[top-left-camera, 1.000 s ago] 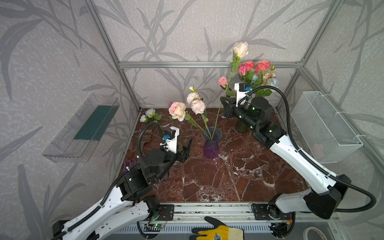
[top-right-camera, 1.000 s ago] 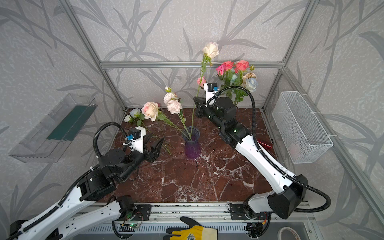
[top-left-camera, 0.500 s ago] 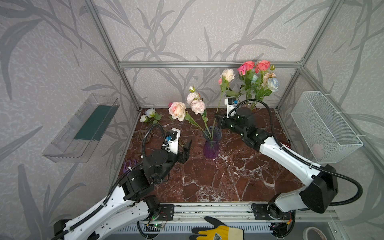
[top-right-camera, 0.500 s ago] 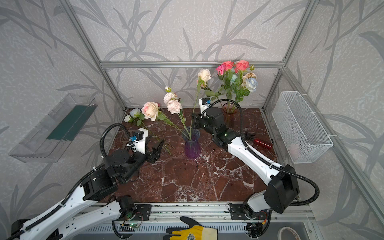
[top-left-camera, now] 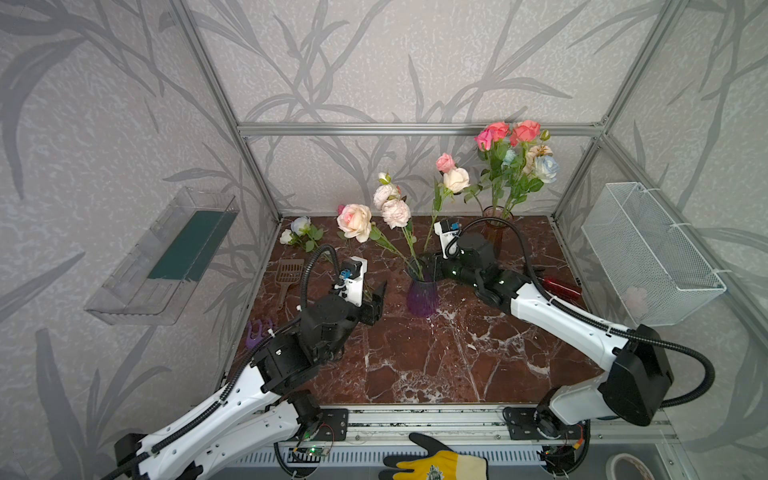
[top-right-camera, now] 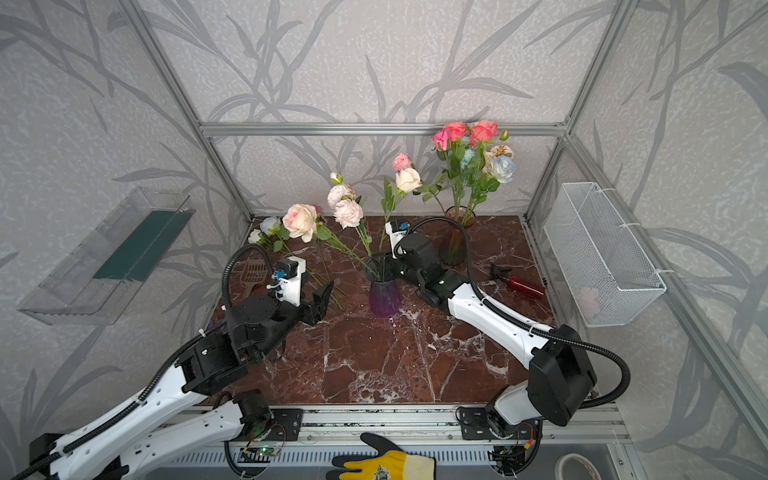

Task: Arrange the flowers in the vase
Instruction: 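Lower the cream rose stem into the blue-purple vase with right gripper, then open right gripper and withdraw while left gripper reaches to the stem pile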

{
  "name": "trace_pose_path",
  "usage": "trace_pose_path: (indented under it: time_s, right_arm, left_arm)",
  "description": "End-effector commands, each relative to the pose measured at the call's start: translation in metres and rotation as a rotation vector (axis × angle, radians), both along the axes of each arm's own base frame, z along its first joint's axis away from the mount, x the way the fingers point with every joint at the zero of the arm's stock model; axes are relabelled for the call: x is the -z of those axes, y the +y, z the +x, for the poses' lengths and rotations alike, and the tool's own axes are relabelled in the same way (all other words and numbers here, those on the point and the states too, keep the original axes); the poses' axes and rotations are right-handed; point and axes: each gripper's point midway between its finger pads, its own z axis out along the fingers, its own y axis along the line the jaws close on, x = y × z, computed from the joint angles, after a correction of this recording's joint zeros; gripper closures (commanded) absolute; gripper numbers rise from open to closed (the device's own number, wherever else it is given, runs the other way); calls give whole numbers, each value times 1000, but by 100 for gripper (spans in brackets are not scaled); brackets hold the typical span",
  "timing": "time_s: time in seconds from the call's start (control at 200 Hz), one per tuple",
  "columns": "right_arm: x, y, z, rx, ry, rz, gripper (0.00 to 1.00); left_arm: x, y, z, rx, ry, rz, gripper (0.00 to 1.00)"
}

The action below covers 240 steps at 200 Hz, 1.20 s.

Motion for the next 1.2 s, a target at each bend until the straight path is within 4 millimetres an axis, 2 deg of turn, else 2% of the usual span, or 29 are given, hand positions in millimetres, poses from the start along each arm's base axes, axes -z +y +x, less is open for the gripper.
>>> trace_pose_path:
  time_s: [0.0, 0.345, 0.495, 0.635, 0.795, 1.025, 1.195]
  right_arm:
    - [-16, -6, -9, -5, -33, 13, 66]
    - [-38, -12, -19, -24, -42, -5, 60]
    - [-47, -23, -28, -11, -59, 0, 59]
    - [-61, -33, -39, -7, -89, 13, 58]
    - [-73, -40, -45, -7, -116, 13, 58]
    - [-81, -52, -58, 4, -136, 29, 58]
    - [-79, -75, -72, 51, -153, 32, 58]
  left_arm:
    - [4, -1, 1, -3, 16, -22, 32]
    - [13, 5, 8, -44, 49, -38, 32]
    - [24, 18, 15, -115, 88, -61, 32]
    - [37, 39, 23, -216, 133, -111, 32]
    - [46, 50, 26, -264, 155, -147, 33]
    - [56, 61, 28, -318, 180, -155, 37]
    - [73, 76, 35, -396, 258, -164, 37]
